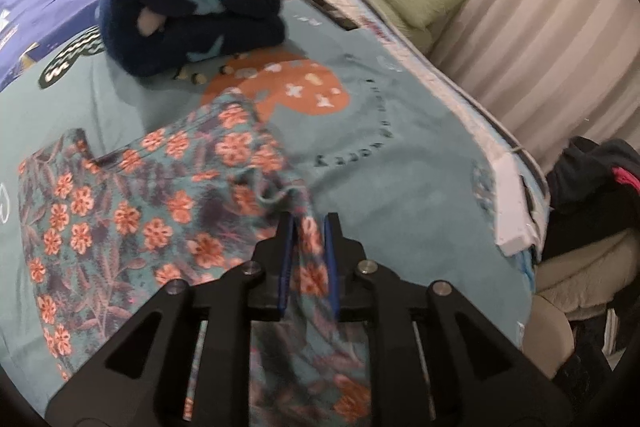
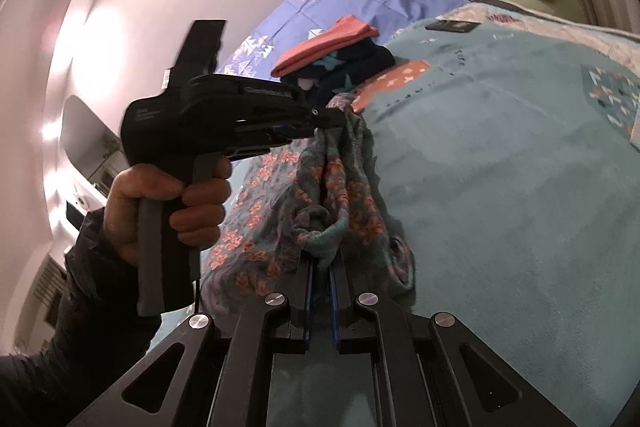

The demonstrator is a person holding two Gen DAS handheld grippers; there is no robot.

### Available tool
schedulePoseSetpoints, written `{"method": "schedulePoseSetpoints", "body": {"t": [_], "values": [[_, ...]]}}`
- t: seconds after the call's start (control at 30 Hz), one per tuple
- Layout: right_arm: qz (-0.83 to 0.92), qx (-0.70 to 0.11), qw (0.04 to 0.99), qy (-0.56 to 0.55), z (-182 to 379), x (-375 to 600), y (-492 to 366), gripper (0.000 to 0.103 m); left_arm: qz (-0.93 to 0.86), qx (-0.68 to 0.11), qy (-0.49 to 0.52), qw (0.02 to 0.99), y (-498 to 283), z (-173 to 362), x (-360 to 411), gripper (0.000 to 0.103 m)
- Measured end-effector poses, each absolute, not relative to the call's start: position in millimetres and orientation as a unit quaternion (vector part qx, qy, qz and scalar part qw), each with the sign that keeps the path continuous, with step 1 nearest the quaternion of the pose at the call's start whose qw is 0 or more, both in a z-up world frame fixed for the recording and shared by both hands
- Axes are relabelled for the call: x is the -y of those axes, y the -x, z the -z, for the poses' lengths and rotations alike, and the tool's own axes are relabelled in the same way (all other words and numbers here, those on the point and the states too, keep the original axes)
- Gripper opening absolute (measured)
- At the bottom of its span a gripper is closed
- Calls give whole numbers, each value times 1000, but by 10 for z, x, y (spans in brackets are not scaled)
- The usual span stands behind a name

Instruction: Fold small clothes

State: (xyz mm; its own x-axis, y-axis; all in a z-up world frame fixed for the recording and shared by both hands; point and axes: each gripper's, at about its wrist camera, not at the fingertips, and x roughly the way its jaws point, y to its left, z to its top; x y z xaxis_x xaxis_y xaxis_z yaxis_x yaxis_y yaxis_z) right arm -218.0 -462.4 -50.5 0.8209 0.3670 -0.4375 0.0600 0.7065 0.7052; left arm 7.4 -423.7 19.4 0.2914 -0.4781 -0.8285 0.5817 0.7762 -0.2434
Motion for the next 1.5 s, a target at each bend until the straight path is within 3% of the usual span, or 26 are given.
{"method": "schedulePoseSetpoints", "body": {"t": [0.13,0.4,0.6,0.67,0.87,1.0,1.03,1.07,1.27,1.43,1.5], "values": [[-85,-293,871,-386,566,4684,2177,6,360,-465,-49,807,124,-419,4107,16],[-65,-322,880,-343,637,4678,2284,8,324,-417,-53,847,682,-697,3096,30],[-55,-317,902,-286,443,4693,2335,16,249,-432,-77,863,1245,-341,2381,34],[-65,-309,909,-272,357,4681,2319,27,245,-446,-93,856,1426,-176,2333,34],[-93,-309,922,-215,210,4489,2137,43,243,-448,-126,851,1581,142,2452,34],[-90,-331,921,-185,271,4375,2012,42,223,-434,-126,864,1520,182,2487,34],[-84,-339,919,-181,296,4373,1982,26,223,-433,-123,865,1519,177,2476,30],[-76,-348,917,-179,315,4390,1959,2,227,-432,-119,865,1534,167,2475,12],[-6,-382,900,-211,492,4773,1984,2,226,-456,-128,851,1614,242,2401,7],[-94,-351,902,-232,268,4824,2016,6,252,-461,-99,845,1702,182,2307,6],[-124,-348,904,-215,173,4730,1933,14,267,-445,-97,849,1734,45,2326,6]]}}
